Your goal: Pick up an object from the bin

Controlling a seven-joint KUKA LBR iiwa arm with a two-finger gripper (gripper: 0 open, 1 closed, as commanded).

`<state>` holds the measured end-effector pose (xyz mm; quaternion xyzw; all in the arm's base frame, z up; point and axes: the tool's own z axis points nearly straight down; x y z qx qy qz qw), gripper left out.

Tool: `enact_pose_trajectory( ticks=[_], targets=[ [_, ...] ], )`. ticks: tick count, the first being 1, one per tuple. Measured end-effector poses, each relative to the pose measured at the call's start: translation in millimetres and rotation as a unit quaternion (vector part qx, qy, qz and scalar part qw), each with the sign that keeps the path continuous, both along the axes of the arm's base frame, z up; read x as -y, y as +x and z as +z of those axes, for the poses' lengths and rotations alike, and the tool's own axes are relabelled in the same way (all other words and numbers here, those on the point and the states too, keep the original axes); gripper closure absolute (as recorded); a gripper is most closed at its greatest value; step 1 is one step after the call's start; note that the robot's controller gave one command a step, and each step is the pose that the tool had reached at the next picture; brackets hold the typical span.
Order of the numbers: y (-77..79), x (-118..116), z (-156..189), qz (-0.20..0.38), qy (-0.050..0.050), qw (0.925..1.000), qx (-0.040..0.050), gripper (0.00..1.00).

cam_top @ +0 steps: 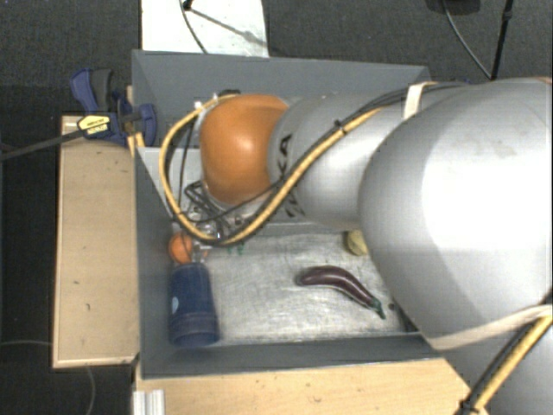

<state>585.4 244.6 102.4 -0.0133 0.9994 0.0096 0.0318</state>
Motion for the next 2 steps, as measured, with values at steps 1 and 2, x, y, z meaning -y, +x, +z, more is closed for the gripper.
enact_pose_trajectory(
  ticks=[1,2],
  targets=[
    [0.0,0.0,0.0,0.002,0.000,1.0000,0.0000,1.00],
    [-0.2,-0.1,-0.1,0.006,0.000,1.0000,-0.0001,1.00]
  ],
)
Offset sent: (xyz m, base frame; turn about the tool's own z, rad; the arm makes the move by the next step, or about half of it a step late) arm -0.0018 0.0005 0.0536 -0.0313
